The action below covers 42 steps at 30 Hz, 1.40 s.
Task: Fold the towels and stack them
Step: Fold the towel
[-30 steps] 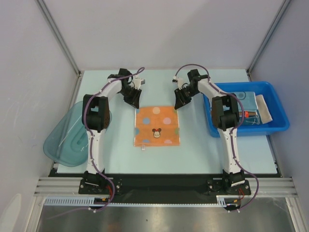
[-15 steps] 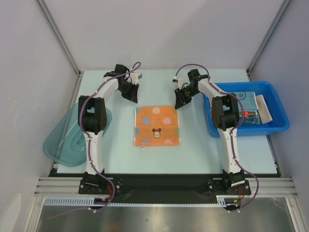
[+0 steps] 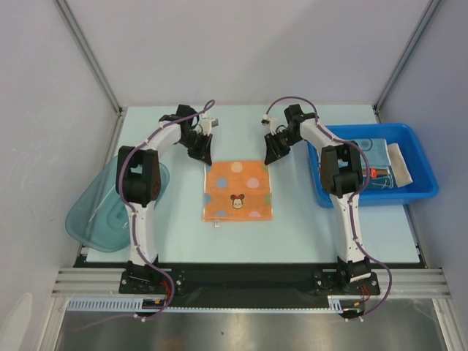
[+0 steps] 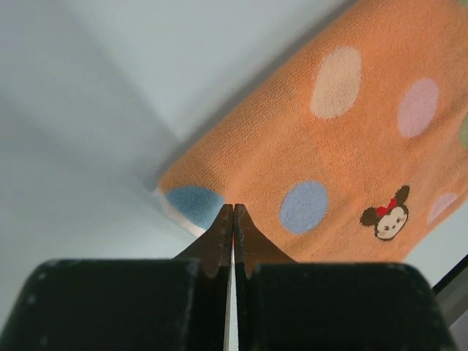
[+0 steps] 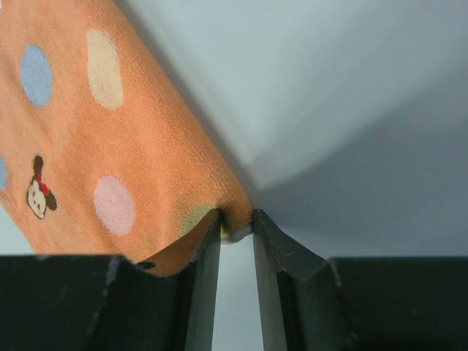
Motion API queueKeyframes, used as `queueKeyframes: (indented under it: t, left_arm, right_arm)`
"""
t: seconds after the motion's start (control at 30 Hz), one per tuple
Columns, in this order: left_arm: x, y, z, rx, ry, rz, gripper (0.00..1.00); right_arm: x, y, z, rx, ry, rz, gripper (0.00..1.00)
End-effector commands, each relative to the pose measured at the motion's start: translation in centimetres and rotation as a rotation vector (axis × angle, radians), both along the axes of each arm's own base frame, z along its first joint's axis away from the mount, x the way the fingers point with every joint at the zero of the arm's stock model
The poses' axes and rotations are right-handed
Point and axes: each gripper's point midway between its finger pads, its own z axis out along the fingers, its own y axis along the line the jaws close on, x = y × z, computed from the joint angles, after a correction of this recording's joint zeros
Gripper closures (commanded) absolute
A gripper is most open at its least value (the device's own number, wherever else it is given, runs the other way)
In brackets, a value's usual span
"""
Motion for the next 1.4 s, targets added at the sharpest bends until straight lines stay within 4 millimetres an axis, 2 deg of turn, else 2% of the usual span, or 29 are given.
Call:
queueKeyframes:
  t: [0.0,0.27,0.5,0.73,0.83,0.9,0.93,0.97,1.0,1.03,1.07,1.1,1.13,1.37]
  left_arm:
    - [0.9,-0.6,-0.6,-0.005,-0.015,0.030,1.00]
    - [1.8,1.3,-2.4,0.110,-0.024,0.093,1.00]
    - [1.9,1.4,-4.0,0.122,-0.003,0.106,1.00]
    - [2.0,1.6,-3.9,0.136,-0.008,0.115,0.99]
    - [2.4,1.8,-2.2,0.145,-0.029,0.101,0.93]
    - [3.0,1.8,-0.6,0.148,-0.075,0.096,0.85]
    - [3.4,1.9,0.3,0.148,-0.103,0.090,0.81]
    - [3.5,1.9,0.7,0.150,-0.112,0.080,0.70]
    - [4.0,1.8,1.4,0.147,-0.132,0.070,0.66]
    - [4.0,1.8,0.7,0.154,-0.122,0.043,0.63]
    - [4.1,1.8,1.0,0.158,-0.118,0.033,0.62]
    - [4.1,1.9,-0.2,0.168,-0.097,0.008,0.61]
    - [4.0,1.9,-0.5,0.169,-0.088,-0.005,0.60]
    - [3.8,0.3,-1.1,0.088,-0.060,-0.093,0.57]
  right_arm:
    - [1.2,0.4,2.0,0.036,-0.049,-0.009,0.70]
    - [1.2,0.2,1.9,0.028,-0.066,-0.009,0.68]
    - [1.5,0.0,1.8,0.022,-0.072,-0.014,0.68]
    - [1.4,0.1,1.5,0.025,-0.066,-0.013,0.69]
    - [1.4,0.1,1.4,0.022,-0.065,-0.010,0.70]
    - [1.4,0.0,1.1,0.015,-0.064,-0.009,0.70]
    - [1.3,-0.1,1.1,0.013,-0.062,-0.008,0.70]
    - [1.3,-0.1,1.0,0.012,-0.059,-0.008,0.70]
    - [1.3,-0.1,1.0,0.014,-0.058,-0.006,0.70]
    - [1.3,0.0,1.0,0.016,-0.057,-0.007,0.70]
    - [1.4,0.0,1.1,0.017,-0.064,-0.007,0.70]
    - [1.4,-0.1,1.1,0.017,-0.064,-0.007,0.71]
    - [1.4,0.0,1.2,0.021,-0.069,0.001,0.71]
    - [1.7,-0.3,1.3,0.014,-0.081,0.003,0.73]
